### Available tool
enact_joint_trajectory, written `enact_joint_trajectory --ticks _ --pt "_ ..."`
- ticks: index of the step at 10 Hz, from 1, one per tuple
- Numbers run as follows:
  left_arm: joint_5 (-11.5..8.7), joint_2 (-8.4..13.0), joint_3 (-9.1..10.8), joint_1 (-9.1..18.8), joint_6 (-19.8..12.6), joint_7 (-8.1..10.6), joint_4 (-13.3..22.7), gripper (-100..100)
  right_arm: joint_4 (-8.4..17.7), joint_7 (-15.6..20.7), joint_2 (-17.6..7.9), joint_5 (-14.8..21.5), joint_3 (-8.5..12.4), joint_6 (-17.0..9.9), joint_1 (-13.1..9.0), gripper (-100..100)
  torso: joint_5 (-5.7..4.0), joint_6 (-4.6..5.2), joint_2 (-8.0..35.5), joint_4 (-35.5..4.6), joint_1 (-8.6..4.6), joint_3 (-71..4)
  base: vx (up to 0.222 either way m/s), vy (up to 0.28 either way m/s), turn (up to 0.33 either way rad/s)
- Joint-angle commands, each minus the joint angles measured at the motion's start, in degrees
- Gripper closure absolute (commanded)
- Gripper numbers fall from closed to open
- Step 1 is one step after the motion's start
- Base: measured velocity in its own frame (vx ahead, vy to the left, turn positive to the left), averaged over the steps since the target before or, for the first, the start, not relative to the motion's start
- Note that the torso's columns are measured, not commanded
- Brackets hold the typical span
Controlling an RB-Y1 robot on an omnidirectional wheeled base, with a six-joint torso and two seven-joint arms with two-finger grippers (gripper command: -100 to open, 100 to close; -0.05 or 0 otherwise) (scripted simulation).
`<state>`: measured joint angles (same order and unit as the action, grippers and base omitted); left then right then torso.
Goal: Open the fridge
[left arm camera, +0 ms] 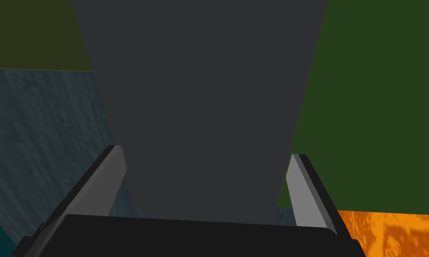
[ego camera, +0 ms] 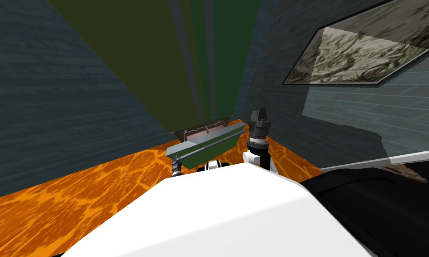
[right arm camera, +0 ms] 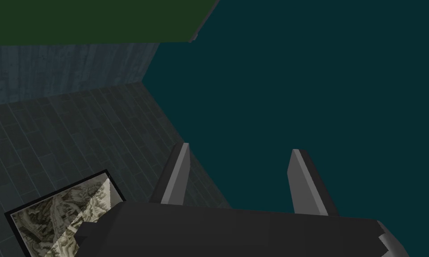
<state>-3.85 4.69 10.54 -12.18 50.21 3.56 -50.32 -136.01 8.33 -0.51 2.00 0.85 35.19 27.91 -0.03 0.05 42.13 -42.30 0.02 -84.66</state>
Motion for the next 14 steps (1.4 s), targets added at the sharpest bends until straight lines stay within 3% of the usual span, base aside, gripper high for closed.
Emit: enact_joint_trajectory --ticks 1,6,9,11,12,13,14 --pt "-0.4 1.9 0.48 1.8 -4.8 1.02 -2.6 -100 0.0 0.0 0.0 0.0 0.0 0.0 0.0 0 -0.02 -0.02 0.1 0.0 -0.05 0.0 -0.062 -0.051 0.005" --pt "-1.1 5.3 1.36 4.9 -13.4 2.81 -7.5 -100 0.0 0.0 0.0 0.0 0.0 0.0 0.0 0 -0.48 -0.17 0.6 -0.4 -0.41 0.3 -0.086 -0.058 0.005" --pt "-1.1 5.3 1.36 4.9 -13.4 2.81 -7.5 -100 0.0 0.0 0.0 0.0 0.0 0.0 0.0 0 -0.59 -0.12 0.6 -0.5 -0.53 0.2 -0.017 -0.017 0.003" --pt "-1.2 6.0 1.54 5.5 -15.1 3.17 -8.5 -100 0.0 0.0 0.0 0.0 0.0 0.0 0.0 0 -0.73 -0.10 0.8 -0.7 -0.75 0.3 -0.022 -0.022 0.001" --pt "-1.2 5.5 1.19 4.5 -16.1 3.15 -8.3 -100 0.0 0.0 0.0 0.0 0.0 0.0 0.0 0 -0.73 -0.13 0.9 -0.7 -0.72 0.4 0.000 0.000 0.000" --pt "-1.2 5.6 1.17 4.5 -16.2 3.23 -7.9 0 0.0 0.0 0.0 0.0 0.0 0.0 0.0 0 -0.55 -0.12 0.8 -0.5 -0.61 0.4 0.000 0.000 0.000" --pt "-1.2 5.4 1.09 4.2 -16.5 3.23 -7.6 0 0.0 0.0 0.0 0.0 0.0 0.0 0.0 0 -0.42 -0.08 0.7 -0.4 -0.47 0.3 0.000 0.000 0.000"
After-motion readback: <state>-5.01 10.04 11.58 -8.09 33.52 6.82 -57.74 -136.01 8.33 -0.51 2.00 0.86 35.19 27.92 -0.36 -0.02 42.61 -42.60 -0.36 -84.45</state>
